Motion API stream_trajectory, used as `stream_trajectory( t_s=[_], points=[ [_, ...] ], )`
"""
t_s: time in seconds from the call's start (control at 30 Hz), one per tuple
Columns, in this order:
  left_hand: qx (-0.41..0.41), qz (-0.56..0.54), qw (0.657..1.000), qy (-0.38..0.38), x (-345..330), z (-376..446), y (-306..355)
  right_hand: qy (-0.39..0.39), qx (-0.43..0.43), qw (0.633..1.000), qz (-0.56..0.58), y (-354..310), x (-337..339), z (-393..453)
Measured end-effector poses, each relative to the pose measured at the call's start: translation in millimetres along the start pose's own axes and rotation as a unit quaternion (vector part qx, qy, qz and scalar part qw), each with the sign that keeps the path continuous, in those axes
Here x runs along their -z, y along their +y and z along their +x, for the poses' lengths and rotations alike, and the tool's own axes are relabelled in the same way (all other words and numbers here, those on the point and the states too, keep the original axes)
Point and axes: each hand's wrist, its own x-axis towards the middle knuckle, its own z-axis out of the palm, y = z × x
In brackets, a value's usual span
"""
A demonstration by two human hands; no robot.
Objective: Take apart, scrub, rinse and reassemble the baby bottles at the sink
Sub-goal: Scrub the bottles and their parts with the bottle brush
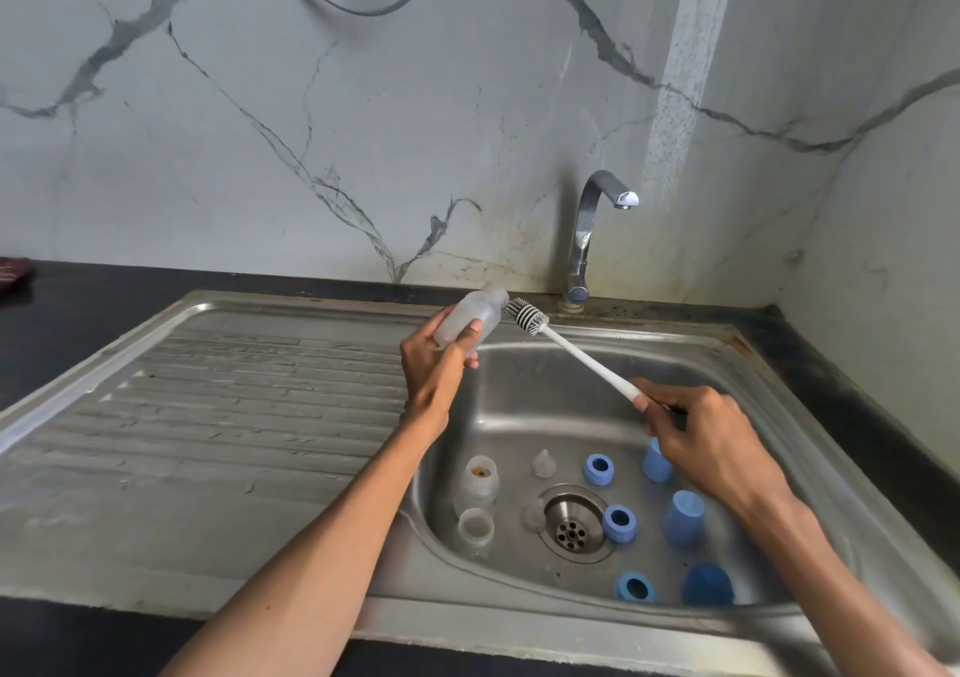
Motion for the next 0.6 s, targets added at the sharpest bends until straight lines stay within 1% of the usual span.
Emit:
stream_trajectory(
  t_s=[0.13, 0.33, 0.43, 0.53, 0.6],
  points=[
    [-0.008, 0.036, 0.998, -0.046, -6, -8, -3, 0.013, 0.020, 0.999, 0.033, -4, -2, -1],
    [-0.059, 0.090, 0.991, -0.079, -9, -11, -7, 0.024, 0.002, 1.000, 0.019, 1, -2, 0],
    [-0.071, 0.110, 0.986, -0.100, -7, -12, -10, 0.025, -0.004, 1.000, 0.017, 3, -4, 0],
    [-0.075, 0.102, 0.983, -0.131, -14, -20, -7, 0.036, -0.003, 0.998, 0.044, 2, -4, 1],
    [-0.040, 0.064, 0.989, -0.129, -19, -23, -2, 0.047, 0.001, 0.997, 0.067, 0, -1, 2]
  ],
)
